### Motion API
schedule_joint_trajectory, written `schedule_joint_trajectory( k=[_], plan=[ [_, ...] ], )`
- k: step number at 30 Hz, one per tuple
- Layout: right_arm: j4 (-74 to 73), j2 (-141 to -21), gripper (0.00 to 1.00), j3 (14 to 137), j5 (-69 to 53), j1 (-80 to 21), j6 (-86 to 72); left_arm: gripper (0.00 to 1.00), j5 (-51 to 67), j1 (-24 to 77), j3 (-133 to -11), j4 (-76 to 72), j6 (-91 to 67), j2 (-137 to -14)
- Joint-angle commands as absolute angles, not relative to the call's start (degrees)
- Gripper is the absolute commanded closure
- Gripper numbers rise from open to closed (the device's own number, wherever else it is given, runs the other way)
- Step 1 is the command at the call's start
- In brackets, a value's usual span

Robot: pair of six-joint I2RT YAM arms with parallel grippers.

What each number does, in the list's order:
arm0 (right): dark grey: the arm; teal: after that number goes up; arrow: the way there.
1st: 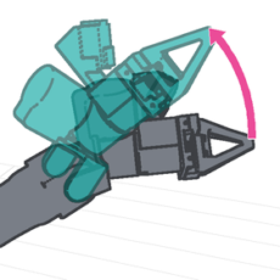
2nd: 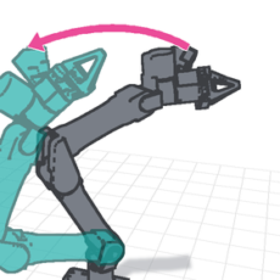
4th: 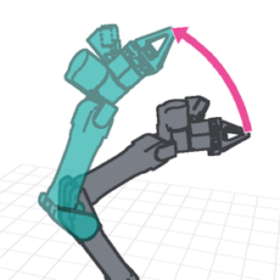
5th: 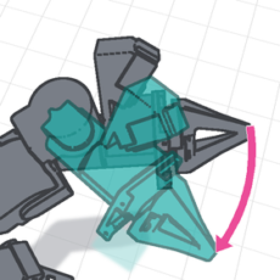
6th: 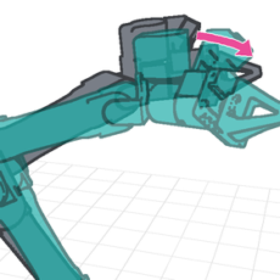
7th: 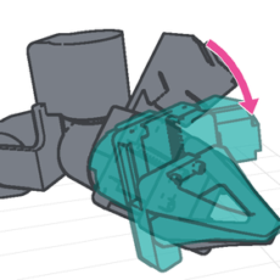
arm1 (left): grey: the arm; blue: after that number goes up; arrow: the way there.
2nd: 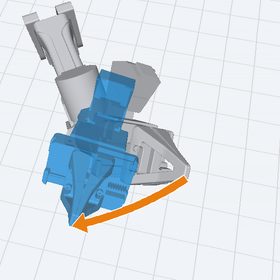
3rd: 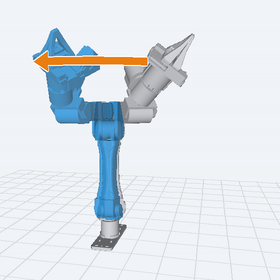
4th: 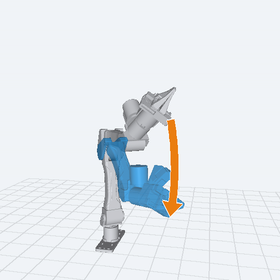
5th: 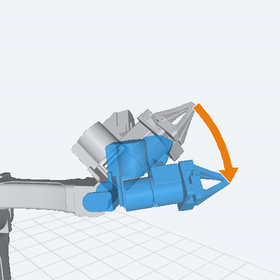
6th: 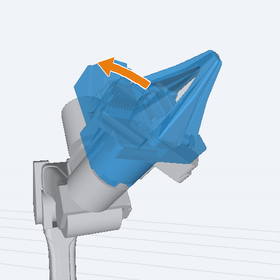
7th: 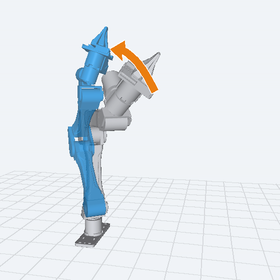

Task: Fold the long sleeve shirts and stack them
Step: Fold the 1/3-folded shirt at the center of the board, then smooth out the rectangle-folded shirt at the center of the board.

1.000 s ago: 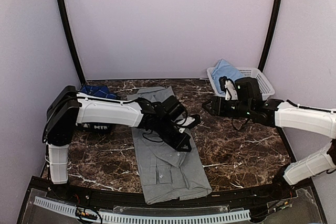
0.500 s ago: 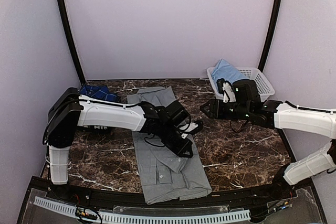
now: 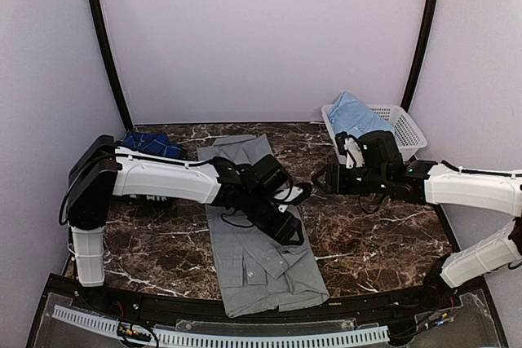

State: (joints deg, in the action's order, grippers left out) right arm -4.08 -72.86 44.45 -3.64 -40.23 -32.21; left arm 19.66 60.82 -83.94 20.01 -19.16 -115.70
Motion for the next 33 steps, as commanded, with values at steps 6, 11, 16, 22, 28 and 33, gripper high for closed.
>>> schedule_joint_trajectory(
  k=[6, 11, 16, 22, 28, 33],
  plan=[
    [-4.2, -72.7, 0.45, 43.3, -5.2, -43.1, -32.5, 0.36, 17.3, 53.4, -76.0, 12.4, -26.4, -103.2],
    [-3.9, -76.2, 0.60, 44.2, -6.7, -48.5, -32.4, 0.45, 15.3, 45.5, -73.2, 8.7, -30.7, -102.8],
    [-3.7, -81.0, 0.72, 45.0, -9.5, -53.9, -32.0, 0.52, 15.8, 40.4, -74.9, 5.8, -31.3, -106.2],
    [-4.3, -84.5, 0.73, 45.2, -11.6, -59.1, -31.5, 0.56, 16.2, 37.1, -76.6, 4.8, -31.4, -111.4],
    [-4.0, -87.6, 0.73, 43.6, -12.1, -61.2, -31.9, 0.58, 16.4, 34.0, -76.4, 3.5, -31.9, -115.2],
    [-3.3, -91.0, 0.74, 41.6, -12.4, -62.5, -32.4, 0.59, 15.5, 32.3, -76.4, 3.3, -31.7, -117.2]
  ],
)
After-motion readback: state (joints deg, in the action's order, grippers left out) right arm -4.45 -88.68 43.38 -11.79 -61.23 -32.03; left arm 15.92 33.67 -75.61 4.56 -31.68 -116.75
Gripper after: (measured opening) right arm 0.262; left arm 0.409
